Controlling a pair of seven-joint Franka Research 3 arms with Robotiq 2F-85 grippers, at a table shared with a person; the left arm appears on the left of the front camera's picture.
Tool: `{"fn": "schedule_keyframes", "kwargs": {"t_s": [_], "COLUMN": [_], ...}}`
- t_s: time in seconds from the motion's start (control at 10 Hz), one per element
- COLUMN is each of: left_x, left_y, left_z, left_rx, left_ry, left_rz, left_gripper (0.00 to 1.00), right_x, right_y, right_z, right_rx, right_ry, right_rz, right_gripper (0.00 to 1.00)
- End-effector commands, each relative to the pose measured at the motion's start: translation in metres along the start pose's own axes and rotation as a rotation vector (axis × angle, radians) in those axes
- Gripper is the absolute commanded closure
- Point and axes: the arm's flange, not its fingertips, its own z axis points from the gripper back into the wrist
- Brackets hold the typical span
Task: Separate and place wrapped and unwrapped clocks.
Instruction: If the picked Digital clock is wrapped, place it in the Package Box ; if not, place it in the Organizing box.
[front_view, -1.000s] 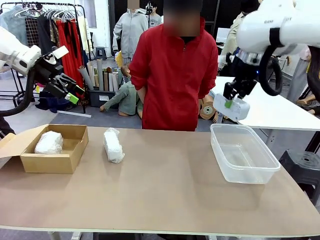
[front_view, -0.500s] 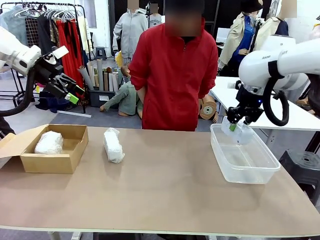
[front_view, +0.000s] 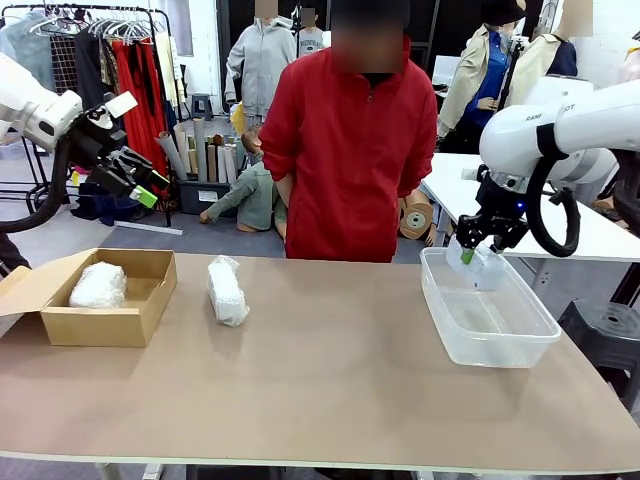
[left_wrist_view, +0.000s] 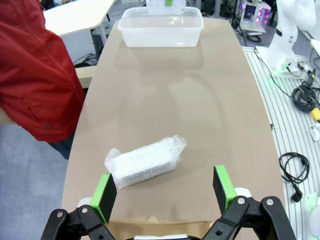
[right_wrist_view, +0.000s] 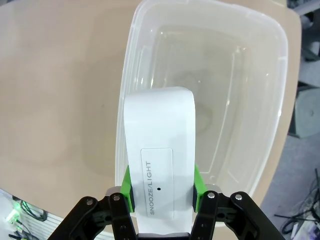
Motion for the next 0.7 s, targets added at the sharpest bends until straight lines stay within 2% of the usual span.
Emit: {"fn": "schedule_keyframes", "kwargs": {"t_s": [0.0, 0.3, 0.6], "left_x": [0.002, 0.002, 0.002], "left_y": [-0.001, -0.001, -0.001], "left_z": [0.002, 0.002, 0.002], "left_rx": [0.003, 0.003, 0.003], "left_ry": [-0.001, -0.001, -0.001], "left_rz": [-0.003, -0.003, -0.003], "left_gripper": [0.00, 0.00, 0.00], "right_x": [0.001, 0.001, 0.020], "right_y": [0.000, 0.000, -0.022], "right_z": [-0.001, -0.001, -0.035], "right_rx": [-0.013, -0.002, -0.062], "right_ry": [-0.036, -0.010, -0.003], "right_rz": [0.007, 0.001, -0.108], "right_gripper": [1.00, 1.00, 1.00]}}
